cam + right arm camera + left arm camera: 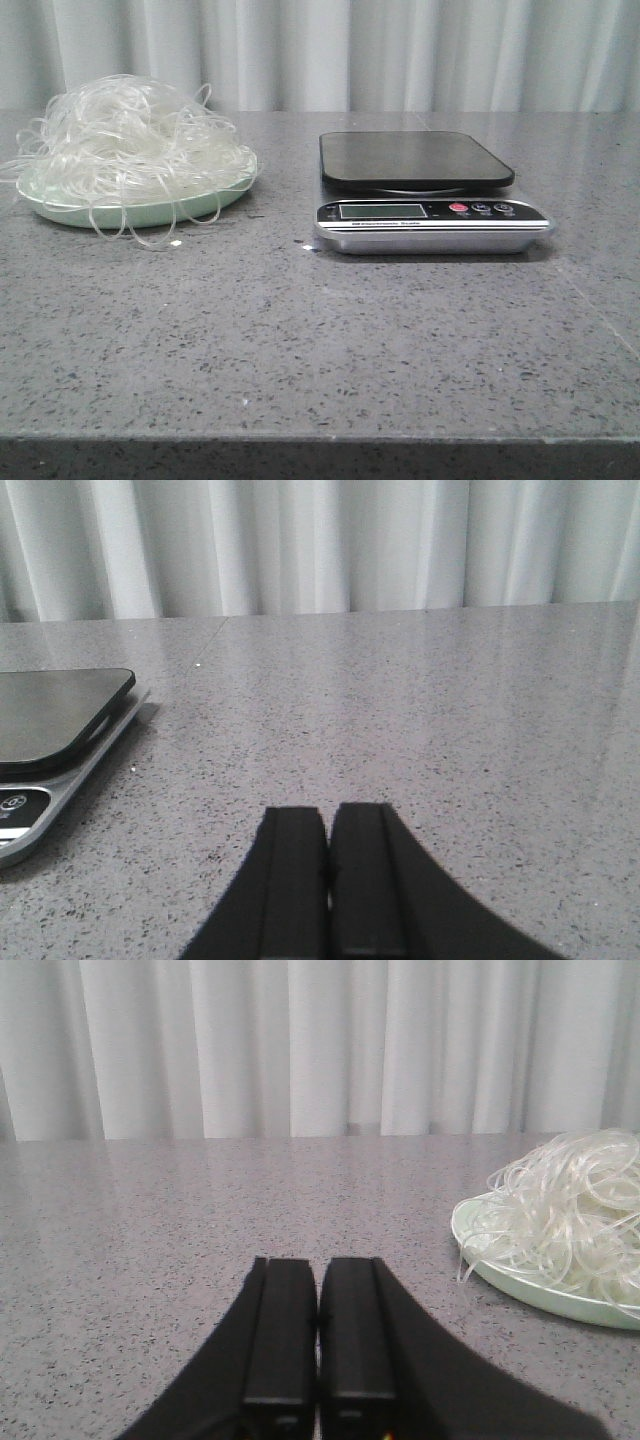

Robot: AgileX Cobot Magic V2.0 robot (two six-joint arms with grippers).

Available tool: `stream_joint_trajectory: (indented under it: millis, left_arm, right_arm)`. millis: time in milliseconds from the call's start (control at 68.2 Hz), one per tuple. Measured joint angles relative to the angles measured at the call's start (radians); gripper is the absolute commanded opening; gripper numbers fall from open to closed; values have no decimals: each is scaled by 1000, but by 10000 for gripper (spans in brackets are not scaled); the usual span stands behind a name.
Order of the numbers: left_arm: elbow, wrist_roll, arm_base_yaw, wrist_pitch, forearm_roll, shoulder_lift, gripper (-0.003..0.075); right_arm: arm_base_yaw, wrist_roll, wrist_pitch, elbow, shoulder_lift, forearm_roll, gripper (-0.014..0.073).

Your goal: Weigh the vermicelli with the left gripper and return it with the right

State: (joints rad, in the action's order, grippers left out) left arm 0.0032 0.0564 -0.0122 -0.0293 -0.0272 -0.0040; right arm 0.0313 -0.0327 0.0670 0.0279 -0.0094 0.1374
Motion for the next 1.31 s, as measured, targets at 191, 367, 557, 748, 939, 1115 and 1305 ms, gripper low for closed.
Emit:
stream_joint_trajectory:
  millis: [191,367,557,748,939,1115,1305]
  left_arm:
    - [0,0,0,66,0,0,136]
    - [-4,0,0,206,0,0,136]
    - [-120,0,0,203,0,0,136]
    - [-474,0,0,60,27,110,137]
    - [-733,0,6,-103,27,291,139]
    - [-858,0,56,-220,27,467,271]
    - [-901,0,130,-326,27,630,504]
  right_arm:
    - [0,0,0,0,0,0,151]
    - [0,0,0,0,0,0,151]
    - [0,0,6,0,0,0,151]
    - [0,0,13,0,0,0,151]
    - [0,0,13,0,0,0,151]
    - [0,0,13,0,0,0,151]
    - [0,0,13,0,0,0,151]
